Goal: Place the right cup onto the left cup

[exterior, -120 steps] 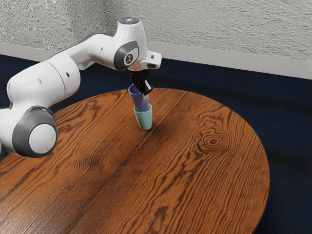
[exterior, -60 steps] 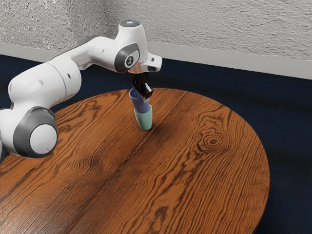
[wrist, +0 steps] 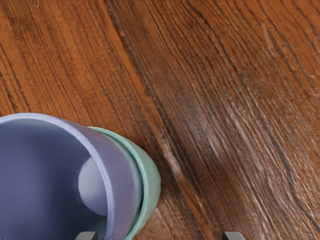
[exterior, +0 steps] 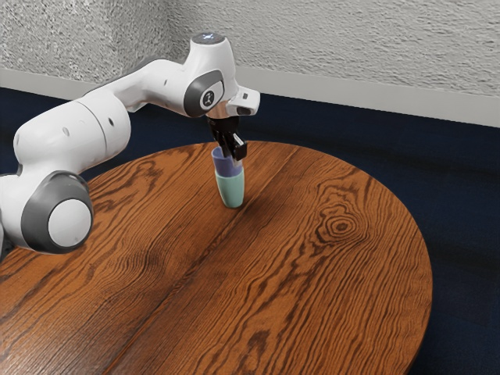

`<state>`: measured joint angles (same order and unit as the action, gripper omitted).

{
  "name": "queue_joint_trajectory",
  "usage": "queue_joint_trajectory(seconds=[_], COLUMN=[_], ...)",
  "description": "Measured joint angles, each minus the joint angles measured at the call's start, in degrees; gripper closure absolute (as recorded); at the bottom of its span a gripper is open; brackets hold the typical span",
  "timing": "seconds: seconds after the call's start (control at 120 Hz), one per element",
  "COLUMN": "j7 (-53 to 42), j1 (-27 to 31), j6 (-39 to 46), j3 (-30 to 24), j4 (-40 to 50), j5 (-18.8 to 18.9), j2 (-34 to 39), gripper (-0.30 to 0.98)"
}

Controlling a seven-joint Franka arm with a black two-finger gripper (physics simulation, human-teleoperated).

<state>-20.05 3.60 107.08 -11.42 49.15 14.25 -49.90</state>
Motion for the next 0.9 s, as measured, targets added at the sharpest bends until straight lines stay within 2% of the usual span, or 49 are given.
queue_joint_trajectory(seconds=[0.417, 0.633, 0.725, 0.9], j7=[-0.14, -0.16, -0.06, 1.91], j1=[0.00, -0.03, -0.08, -0.19], j6=[0.15, -0.03, -0.14, -2.16], j3=[0.00, 0.00, -0.12, -0.01], j4=[0.07, 1.53, 7.16, 22.81], j5=[-0.01, -0.01, -0.90, -3.21], j2=[0.15, 2.99, 9.22, 29.64], gripper=[0.38, 0.37, 0.35, 0.16])
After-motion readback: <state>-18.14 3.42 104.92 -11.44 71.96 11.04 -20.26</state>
